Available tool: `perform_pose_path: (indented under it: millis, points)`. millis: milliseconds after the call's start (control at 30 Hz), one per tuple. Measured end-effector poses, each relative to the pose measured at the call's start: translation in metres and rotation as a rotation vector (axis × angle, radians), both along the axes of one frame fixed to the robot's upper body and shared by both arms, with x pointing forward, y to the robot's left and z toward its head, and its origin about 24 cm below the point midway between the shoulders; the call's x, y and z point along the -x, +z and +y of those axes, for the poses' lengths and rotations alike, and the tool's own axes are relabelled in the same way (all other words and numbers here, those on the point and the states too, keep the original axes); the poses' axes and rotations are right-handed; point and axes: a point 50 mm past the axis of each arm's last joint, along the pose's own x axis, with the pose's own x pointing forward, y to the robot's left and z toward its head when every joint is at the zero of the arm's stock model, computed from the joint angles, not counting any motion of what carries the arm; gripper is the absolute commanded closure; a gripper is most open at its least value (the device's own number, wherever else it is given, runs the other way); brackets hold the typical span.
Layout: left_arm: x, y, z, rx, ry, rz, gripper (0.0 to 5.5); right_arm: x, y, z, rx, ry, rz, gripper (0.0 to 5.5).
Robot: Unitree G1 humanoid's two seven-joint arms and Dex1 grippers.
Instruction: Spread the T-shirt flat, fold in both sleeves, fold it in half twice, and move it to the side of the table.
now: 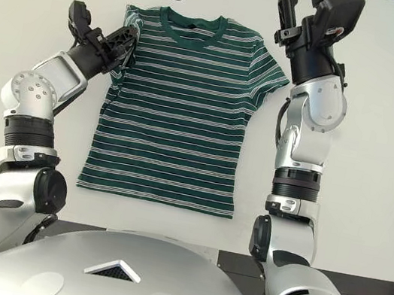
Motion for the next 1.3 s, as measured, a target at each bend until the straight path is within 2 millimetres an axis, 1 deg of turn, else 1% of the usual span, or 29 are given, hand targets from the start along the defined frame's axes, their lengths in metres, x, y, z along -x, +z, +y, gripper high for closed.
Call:
perform_pose_path:
  millis: [67,200,267,300,333,433,467,500,533,567,600,633,667,733,833,967,1100,1133,1300]
  points:
    - [-0.002,-0.001,-0.003,0.007,-0.001,0.005,5.37,0.000,0.000,0.000,0.000,0.000,-0.002,3.59]
    - [-0.005,-0.006,-0.008,0.018,0.000,0.026,4.73,-0.001,0.000,0.000,-0.002,-0.001,0.010,3.59]
    - [-0.007,-0.005,-0.011,0.030,0.003,0.021,4.40,-0.003,-0.002,-0.005,0.005,-0.021,0.047,3.59]
    - [-0.008,-0.004,-0.013,0.040,0.006,0.017,4.29,-0.005,-0.004,-0.011,0.019,-0.030,0.086,3.59]
    - [-0.009,-0.003,-0.016,0.057,0.008,0.010,4.06,-0.009,-0.010,-0.024,0.046,-0.044,0.169,3.59]
    - [-0.010,-0.003,-0.029,0.104,0.001,0.004,3.64,-0.015,-0.026,-0.057,0.073,-0.057,0.391,3.59]
    - [-0.010,-0.004,-0.033,0.113,-0.002,0.010,3.44,-0.015,-0.030,-0.064,0.078,-0.052,0.445,3.59]
    - [-0.010,-0.005,-0.037,0.123,-0.008,0.014,3.34,-0.016,-0.033,-0.069,0.073,-0.048,0.497,3.42]
    - [-0.009,-0.005,-0.040,0.130,-0.013,0.010,3.23,-0.018,-0.037,-0.075,0.063,-0.040,0.559,3.37]
    - [-0.009,-0.001,-0.043,0.144,-0.026,-0.022,3.14,-0.019,-0.042,-0.082,0.047,-0.033,0.646,3.15]
    - [-0.008,0.010,-0.043,0.153,-0.029,-0.110,3.14,-0.020,-0.047,-0.087,0.025,-0.020,0.718,2.92]
    - [-0.008,0.024,-0.040,0.146,-0.012,-0.230,3.14,-0.019,-0.053,-0.088,0.000,-0.002,0.779,2.81]
    - [-0.007,0.031,-0.037,0.136,0.005,-0.288,3.14,-0.019,-0.057,-0.087,-0.012,0.009,0.808,2.60]
    - [0.003,0.051,-0.024,0.093,0.076,-0.472,3.14,-0.018,-0.070,-0.088,-0.050,0.020,0.898,2.56]
    - [0.018,0.069,-0.010,0.019,0.147,-0.639,3.14,-0.021,-0.078,-0.083,-0.083,0.029,0.969,2.56]
    - [0.031,0.083,0.001,-0.077,0.220,-0.765,3.14,-0.017,-0.094,-0.077,-0.085,0.038,1.059,2.56]
    - [0.033,0.085,0.006,-0.093,0.266,-0.769,3.14,-0.017,-0.094,-0.073,-0.054,0.071,1.083,3.23]
    - [0.033,0.085,0.007,-0.088,0.275,-0.766,3.14,-0.017,-0.093,-0.073,-0.050,0.077,1.087,3.33]
    - [0.033,0.086,0.010,-0.058,0.294,-0.755,3.14,-0.016,-0.092,-0.071,-0.048,0.090,1.108,4.22]
